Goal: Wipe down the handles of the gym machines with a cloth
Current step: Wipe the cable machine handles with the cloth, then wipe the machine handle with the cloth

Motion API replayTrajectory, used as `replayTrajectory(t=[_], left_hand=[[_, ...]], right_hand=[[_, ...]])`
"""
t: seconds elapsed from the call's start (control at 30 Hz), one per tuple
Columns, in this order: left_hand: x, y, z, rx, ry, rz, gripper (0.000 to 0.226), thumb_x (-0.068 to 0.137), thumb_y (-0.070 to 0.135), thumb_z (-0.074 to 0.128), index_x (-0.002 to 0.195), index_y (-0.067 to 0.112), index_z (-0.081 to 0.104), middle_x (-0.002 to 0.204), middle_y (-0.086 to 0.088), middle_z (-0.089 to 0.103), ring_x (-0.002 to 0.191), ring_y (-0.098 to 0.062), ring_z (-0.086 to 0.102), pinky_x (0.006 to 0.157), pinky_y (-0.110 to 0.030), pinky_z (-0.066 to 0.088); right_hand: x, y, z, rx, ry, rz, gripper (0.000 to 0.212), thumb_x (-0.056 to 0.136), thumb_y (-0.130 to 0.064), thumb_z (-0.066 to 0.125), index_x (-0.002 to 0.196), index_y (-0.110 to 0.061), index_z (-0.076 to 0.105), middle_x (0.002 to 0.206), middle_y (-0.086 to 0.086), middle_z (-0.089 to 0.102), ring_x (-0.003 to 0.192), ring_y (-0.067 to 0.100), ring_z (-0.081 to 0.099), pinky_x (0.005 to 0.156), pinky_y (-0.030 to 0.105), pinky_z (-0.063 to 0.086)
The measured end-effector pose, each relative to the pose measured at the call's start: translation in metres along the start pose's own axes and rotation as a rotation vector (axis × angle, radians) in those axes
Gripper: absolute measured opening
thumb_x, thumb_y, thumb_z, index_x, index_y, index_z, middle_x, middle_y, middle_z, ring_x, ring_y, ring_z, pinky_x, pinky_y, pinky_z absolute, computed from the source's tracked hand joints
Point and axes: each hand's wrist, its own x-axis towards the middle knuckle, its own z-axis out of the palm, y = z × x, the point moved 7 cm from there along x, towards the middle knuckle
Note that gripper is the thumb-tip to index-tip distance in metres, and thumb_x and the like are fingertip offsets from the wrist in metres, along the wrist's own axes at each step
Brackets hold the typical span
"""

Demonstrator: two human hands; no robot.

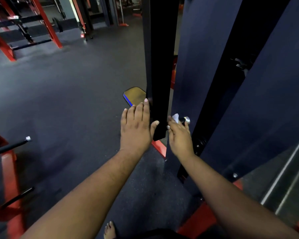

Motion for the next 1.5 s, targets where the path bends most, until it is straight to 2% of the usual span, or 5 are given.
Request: replayTrajectory(t=[0.17,0.33,0.57,1.03,1.5], left_hand=[[0.001,0.000,0.002,-0.007,-0.030,0.004,0.074,0.105,0.055,0.042,0.161,0.009,0.025,0.143,-0.011,0.049,0.132,-0.031,0.046,0.121,-0.050,0.028],[0.002,0.004,0.002,-0.006,-0.033,-0.009,0.074,0.104,0.054,0.044,0.161,0.009,0.027,0.142,-0.011,0.050,0.134,-0.031,0.045,0.121,-0.050,0.027],[0.004,0.003,0.001,-0.016,-0.004,-0.003,0.075,0.103,0.053,0.046,0.160,0.009,0.028,0.142,-0.010,0.051,0.133,-0.031,0.047,0.120,-0.050,0.029],[0.001,-0.010,-0.001,-0.181,0.031,0.067,0.072,0.100,0.048,0.055,0.158,0.010,0.036,0.153,-0.006,0.048,0.141,-0.026,0.043,0.121,-0.048,0.028],[-0.127,-0.165,0.029,-0.151,-0.430,-0.101,0.079,0.103,0.061,0.040,0.165,0.027,0.006,0.173,0.002,0.006,0.158,-0.017,0.012,0.126,-0.046,0.019]], right_hand=[[-0.038,0.008,-0.006,0.295,-0.056,0.089,0.038,0.105,-0.021,0.048,0.140,-0.018,0.062,0.127,-0.007,0.069,0.118,0.002,0.060,0.106,0.021,0.045],[-0.060,0.069,-0.003,1.116,0.516,1.031,0.026,0.104,-0.004,0.043,0.106,-0.013,0.068,0.097,0.003,0.073,0.089,0.020,0.070,0.075,0.035,0.059],[-0.007,0.006,0.023,1.368,0.301,1.251,0.026,0.109,-0.033,0.047,0.093,-0.018,0.060,0.083,-0.001,0.062,0.076,0.014,0.061,0.082,0.038,0.054],[-0.085,0.003,0.037,0.897,0.142,0.874,0.024,0.105,-0.007,0.050,0.104,-0.019,0.071,0.094,0.002,0.078,0.080,0.012,0.071,0.069,0.022,0.050],[-0.087,-0.103,0.184,0.538,-0.766,0.584,0.008,0.100,-0.014,0.061,0.097,-0.006,0.062,0.081,0.018,0.071,0.065,0.024,0.063,0.045,0.020,0.044]])
